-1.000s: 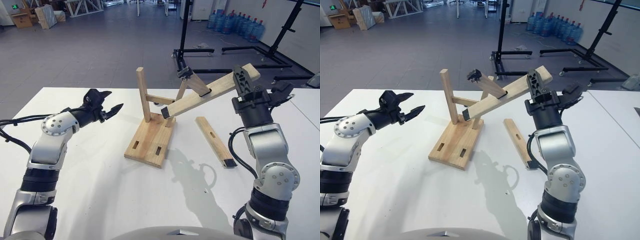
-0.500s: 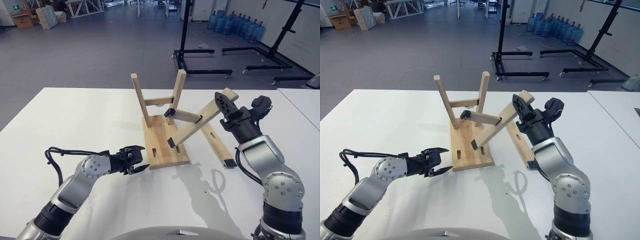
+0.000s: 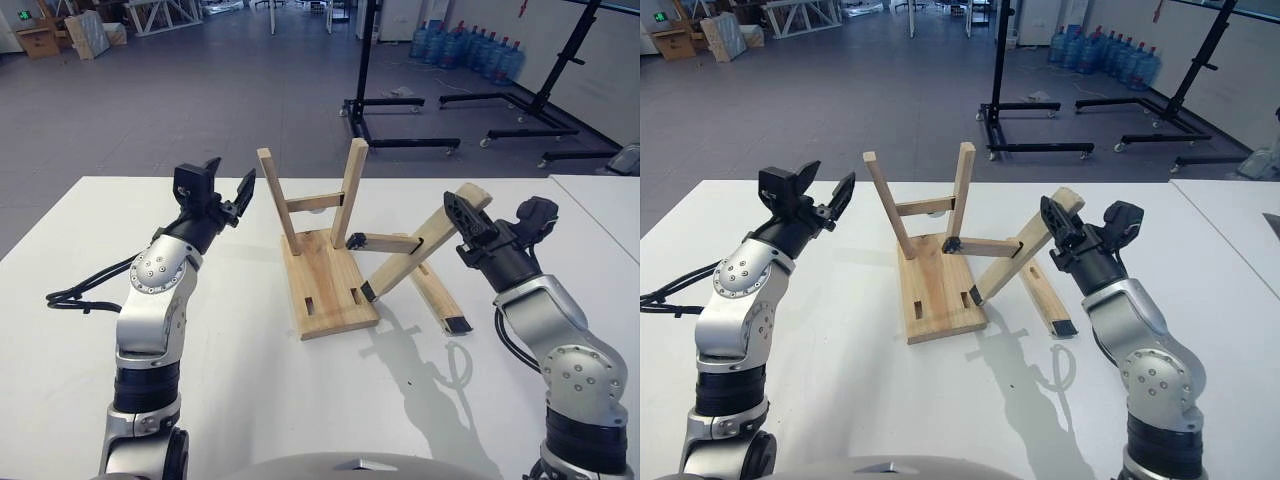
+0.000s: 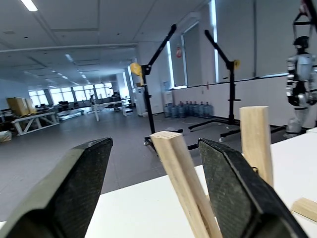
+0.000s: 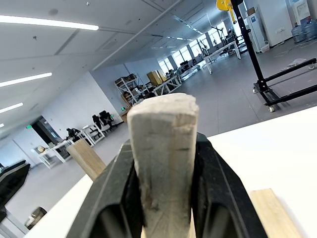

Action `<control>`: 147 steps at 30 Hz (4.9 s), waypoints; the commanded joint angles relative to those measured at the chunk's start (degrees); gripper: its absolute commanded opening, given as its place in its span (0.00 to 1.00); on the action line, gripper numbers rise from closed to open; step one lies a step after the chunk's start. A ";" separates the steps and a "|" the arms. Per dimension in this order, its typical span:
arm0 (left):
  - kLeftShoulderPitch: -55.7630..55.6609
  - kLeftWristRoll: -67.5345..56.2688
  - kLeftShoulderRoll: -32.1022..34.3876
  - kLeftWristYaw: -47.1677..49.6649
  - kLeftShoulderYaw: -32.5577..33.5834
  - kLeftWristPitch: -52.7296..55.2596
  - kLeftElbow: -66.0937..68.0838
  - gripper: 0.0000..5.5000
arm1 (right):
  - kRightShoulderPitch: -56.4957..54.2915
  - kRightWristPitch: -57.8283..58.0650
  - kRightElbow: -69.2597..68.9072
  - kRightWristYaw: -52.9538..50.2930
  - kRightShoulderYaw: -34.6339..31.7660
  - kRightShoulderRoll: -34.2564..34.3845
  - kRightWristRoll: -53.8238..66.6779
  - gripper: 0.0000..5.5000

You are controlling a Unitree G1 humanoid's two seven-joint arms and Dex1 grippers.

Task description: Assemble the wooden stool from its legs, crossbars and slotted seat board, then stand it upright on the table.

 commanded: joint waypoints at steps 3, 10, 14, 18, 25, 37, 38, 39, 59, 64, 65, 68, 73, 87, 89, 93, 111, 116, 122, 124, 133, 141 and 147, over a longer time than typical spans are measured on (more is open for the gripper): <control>-0.43 0.24 -1.51 3.35 -0.03 0.27 1.60 0.57 | 0.70 -2.02 -0.07 0.27 4.87 3.98 -7.09 0.18; -0.43 0.08 -1.38 4.48 -0.35 0.35 2.60 0.57 | 3.86 -6.93 -0.06 1.54 7.82 5.36 -21.22 0.18; -0.38 0.42 -0.68 3.94 -1.46 0.64 3.01 0.57 | 5.58 -6.49 0.33 5.63 13.97 0.62 -30.64 0.18; -0.13 0.35 -0.53 3.98 -1.91 1.01 3.06 0.57 | 6.39 -6.80 1.65 9.13 17.69 -2.23 -37.05 0.18; 0.05 -0.31 -0.84 3.89 -2.35 1.91 3.07 0.57 | 10.58 -13.37 7.25 10.49 19.19 1.34 -40.29 0.18; -1.22 -0.64 0.33 3.79 -2.16 0.56 4.89 0.57 | 0.64 -13.03 2.42 9.64 13.16 5.11 -38.31 0.49; -1.11 -0.60 0.30 3.83 -2.22 0.48 4.89 0.57 | 0.31 -12.79 2.03 9.66 12.92 5.33 -38.14 0.49; -1.00 -0.59 0.21 3.89 -2.31 0.42 4.87 0.57 | -0.26 -12.43 1.52 9.54 12.38 5.52 -37.73 0.49; 1.28 1.05 -3.24 7.51 -3.37 -2.35 5.08 0.57 | -10.24 10.01 11.10 12.60 17.01 -0.73 -25.37 0.49; 2.23 1.15 -3.58 7.63 -3.81 -2.05 4.60 0.57 | -15.46 7.67 11.08 11.05 12.34 2.49 -24.04 0.49; 2.24 1.16 -3.71 7.63 -4.00 -2.06 4.67 0.57 | -16.94 6.81 10.75 10.30 11.04 3.30 -23.53 0.49; 1.84 1.10 -3.81 7.50 -4.12 -1.98 4.90 0.57 | -20.42 5.62 9.52 8.39 7.67 5.02 -21.96 0.49; 1.16 1.14 -3.28 7.21 -3.55 -2.27 5.42 0.57 | -28.43 2.08 6.34 0.94 -3.67 6.90 -14.07 0.49; 5.19 1.61 -3.31 9.71 -1.66 -1.53 2.35 0.57 | 11.83 2.38 17.68 24.87 -0.23 -8.59 -29.59 0.49; 4.90 1.45 -3.54 9.43 -2.20 -1.24 2.40 0.57 | 13.52 1.73 17.85 26.16 1.78 -8.41 -31.93 0.49; 5.55 1.59 -3.38 9.05 -2.97 -0.86 2.13 0.57 | 13.92 1.07 17.12 26.39 4.82 -7.37 -35.17 0.49; 5.92 2.03 -3.39 8.78 -4.13 -1.16 2.57 0.57 | 10.89 0.36 21.84 25.66 9.76 -6.52 -46.86 0.37; 5.06 1.91 -3.04 8.33 -3.92 -1.15 2.69 0.57 | 11.06 -1.14 21.57 25.15 9.67 -5.25 -48.07 0.37; -3.82 -3.97 -0.23 4.67 -0.03 0.76 1.45 0.57 | -1.82 -14.47 20.25 12.63 2.67 0.69 -51.63 0.37; -8.83 -12.10 -0.90 2.92 2.61 5.19 -0.94 0.57 | -6.65 -17.47 17.52 10.62 1.71 0.32 -52.94 0.37; -23.01 -61.75 -8.54 15.66 15.52 24.17 2.67 0.57 | -11.57 -31.14 2.89 21.13 15.91 -3.96 -61.55 0.37; -23.66 -76.18 -5.77 23.06 14.59 23.29 4.45 0.57 | -6.36 -30.21 -0.87 24.19 23.77 -0.08 -60.89 0.37; -21.80 -80.39 -2.79 19.58 12.33 23.22 1.20 0.57 | -5.46 -27.13 -2.15 25.68 24.52 1.57 -56.96 0.37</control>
